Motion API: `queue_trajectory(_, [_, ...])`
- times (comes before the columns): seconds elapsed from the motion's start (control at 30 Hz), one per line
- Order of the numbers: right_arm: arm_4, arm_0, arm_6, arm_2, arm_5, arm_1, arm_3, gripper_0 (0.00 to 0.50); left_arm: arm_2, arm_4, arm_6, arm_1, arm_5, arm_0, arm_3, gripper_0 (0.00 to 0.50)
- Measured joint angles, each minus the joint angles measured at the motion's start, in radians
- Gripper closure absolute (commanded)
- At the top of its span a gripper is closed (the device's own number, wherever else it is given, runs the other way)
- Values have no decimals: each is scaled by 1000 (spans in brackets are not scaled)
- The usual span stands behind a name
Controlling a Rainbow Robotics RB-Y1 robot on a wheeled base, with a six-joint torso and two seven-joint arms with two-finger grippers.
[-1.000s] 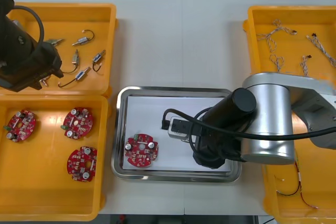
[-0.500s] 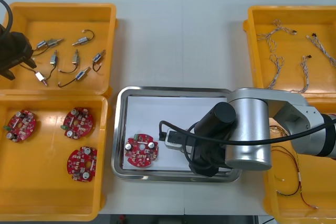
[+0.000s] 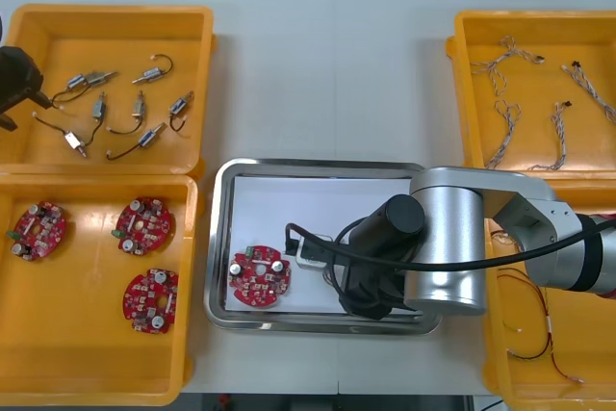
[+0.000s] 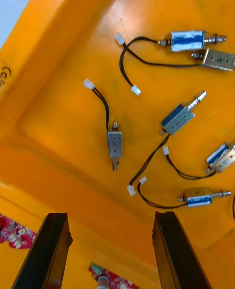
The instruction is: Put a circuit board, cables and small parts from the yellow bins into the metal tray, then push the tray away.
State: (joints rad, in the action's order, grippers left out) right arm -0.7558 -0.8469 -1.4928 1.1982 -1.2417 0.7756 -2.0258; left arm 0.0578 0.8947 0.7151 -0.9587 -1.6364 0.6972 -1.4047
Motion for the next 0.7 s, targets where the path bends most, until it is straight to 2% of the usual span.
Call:
queue_trajectory(0.33, [48,0,0,0,4,1,-27,0,20,2,79,0,86,1,92,0])
queue_trajectory(0.57, [45,0,0,-19,1,25,-91,0,114,19,85,1,141,10,111,0])
queue_trajectory(0.7, [7,0,0,-73,-38,46,-142,0,149,29,85,3,164,11,117,0])
